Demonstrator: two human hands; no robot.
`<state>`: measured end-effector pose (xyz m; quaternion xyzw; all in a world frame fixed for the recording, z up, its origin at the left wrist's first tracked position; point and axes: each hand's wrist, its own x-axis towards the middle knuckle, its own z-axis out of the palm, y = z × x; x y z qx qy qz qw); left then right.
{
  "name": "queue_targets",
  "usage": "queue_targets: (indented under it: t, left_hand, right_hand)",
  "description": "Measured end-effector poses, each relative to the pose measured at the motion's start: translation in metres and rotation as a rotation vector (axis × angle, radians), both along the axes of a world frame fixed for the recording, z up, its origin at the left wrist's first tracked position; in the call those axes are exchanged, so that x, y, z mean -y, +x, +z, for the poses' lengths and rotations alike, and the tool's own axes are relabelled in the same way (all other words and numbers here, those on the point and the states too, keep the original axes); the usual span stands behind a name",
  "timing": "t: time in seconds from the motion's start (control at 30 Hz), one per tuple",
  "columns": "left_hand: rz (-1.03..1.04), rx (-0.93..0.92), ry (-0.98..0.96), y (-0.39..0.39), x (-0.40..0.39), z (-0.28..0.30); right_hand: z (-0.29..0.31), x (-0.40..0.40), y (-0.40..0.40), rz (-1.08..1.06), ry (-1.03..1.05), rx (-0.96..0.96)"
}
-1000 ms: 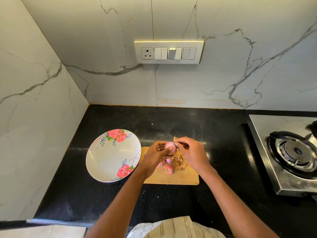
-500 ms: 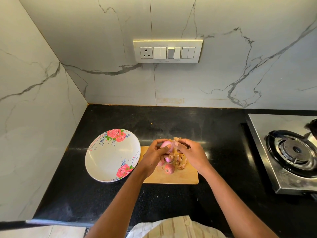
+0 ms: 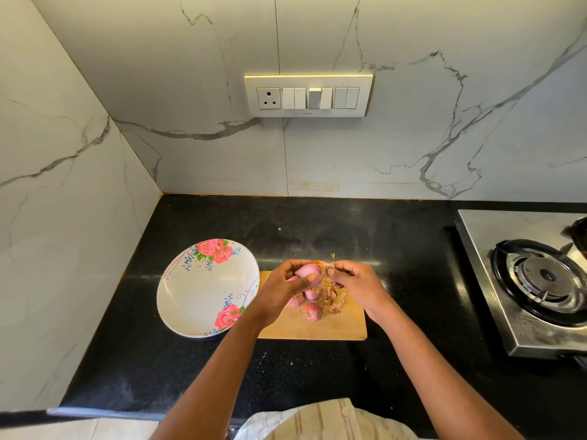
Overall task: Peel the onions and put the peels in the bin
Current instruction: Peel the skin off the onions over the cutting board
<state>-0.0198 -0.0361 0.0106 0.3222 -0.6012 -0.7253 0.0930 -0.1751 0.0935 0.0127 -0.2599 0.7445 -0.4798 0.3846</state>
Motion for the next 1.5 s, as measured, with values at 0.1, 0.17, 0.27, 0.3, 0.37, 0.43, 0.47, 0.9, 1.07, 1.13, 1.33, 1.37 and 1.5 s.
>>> queue_targets:
  t: [0.1,0.17,0.27,0.3,0.37,0.43,0.47,0.9,1.07,1.13,1.33,1.37,1.5]
  left_hand:
    - [-0.014,0.000,0.003,-0.001,0.005,-0.001]
    - [-0.011,0.014,-0.009,0.000,0.007,-0.002]
    - [0.017,0.036,-0.016,0.004,0.008,-0.004]
    - [0.024,0.034,-0.016,0.004,0.008,-0.005]
    - [0.029,0.026,-0.011,0.002,0.004,-0.007]
    - [0.034,0.027,-0.002,-0.003,0.000,-0.008]
    - [0.040,0.037,-0.005,-0.005,-0.003,-0.009]
    - [0.116,0.089,-0.234,-0.004,-0.013,-0.006]
    - [0.116,0.040,-0.255,-0.010,-0.010,0.001]
    - [0.102,0.027,-0.246,-0.013,-0.011,0.005]
    - [0.072,0.001,-0.243,-0.010,-0.006,0.014]
    - [0.062,0.000,-0.242,-0.008,-0.004,0.013]
    - [0.020,-0.005,-0.228,-0.003,-0.003,0.012]
  right_hand:
    - [-0.001,-0.008,-0.008,-0.132,0.031,-0.025]
    - [-0.006,-0.013,-0.015,-0.130,0.120,-0.137]
    - [-0.018,-0.009,-0.016,0.051,0.290,-0.315]
    - [-0.022,-0.006,-0.013,0.097,0.328,-0.350]
    - [-0.027,-0.004,-0.007,0.144,0.366,-0.370]
    - [-0.030,-0.004,-0.004,0.170,0.372,-0.357]
    - [-0.030,-0.006,-0.003,0.180,0.376,-0.353]
    - [-0.011,-0.027,0.012,0.256,0.230,-0.929]
    - [0.005,-0.013,0.012,0.200,0.024,-0.739]
    - [0.008,-0.006,0.012,0.166,-0.014,-0.644]
    - [0.013,0.003,0.005,0.044,-0.140,-0.282]
    - [0.014,0.003,0.004,0.030,-0.166,-0.200]
    - [0.012,0.001,0.002,-0.066,-0.219,0.034]
